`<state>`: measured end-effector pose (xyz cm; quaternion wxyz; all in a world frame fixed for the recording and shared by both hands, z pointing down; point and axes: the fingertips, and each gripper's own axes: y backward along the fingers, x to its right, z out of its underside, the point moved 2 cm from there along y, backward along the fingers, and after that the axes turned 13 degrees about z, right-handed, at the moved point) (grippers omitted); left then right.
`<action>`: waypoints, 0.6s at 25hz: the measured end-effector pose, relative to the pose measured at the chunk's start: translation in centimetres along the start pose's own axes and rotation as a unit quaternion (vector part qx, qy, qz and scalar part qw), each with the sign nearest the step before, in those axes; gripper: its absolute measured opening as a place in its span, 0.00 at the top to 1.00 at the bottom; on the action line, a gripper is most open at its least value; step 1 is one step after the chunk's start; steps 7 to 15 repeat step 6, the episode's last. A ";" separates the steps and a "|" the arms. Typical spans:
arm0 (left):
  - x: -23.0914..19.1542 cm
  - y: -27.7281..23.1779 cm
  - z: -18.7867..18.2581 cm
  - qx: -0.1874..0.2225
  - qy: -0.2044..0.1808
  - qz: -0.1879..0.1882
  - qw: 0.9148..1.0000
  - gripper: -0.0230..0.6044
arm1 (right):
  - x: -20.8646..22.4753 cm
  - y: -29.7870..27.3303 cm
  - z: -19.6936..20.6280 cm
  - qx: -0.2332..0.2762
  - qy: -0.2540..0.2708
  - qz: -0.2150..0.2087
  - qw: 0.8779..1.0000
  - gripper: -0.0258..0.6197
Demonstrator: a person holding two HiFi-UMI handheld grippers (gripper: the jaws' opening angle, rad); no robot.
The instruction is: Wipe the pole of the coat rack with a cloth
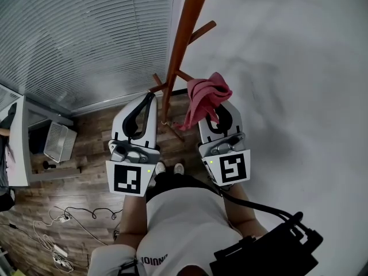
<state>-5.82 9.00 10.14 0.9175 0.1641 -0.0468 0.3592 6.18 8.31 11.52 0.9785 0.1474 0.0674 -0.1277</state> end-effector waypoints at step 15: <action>0.2 -0.4 0.2 0.001 -0.004 0.005 1.000 0.94 | 0.3 -0.1 0.1 0.002 0.003 0.002 1.000 0.83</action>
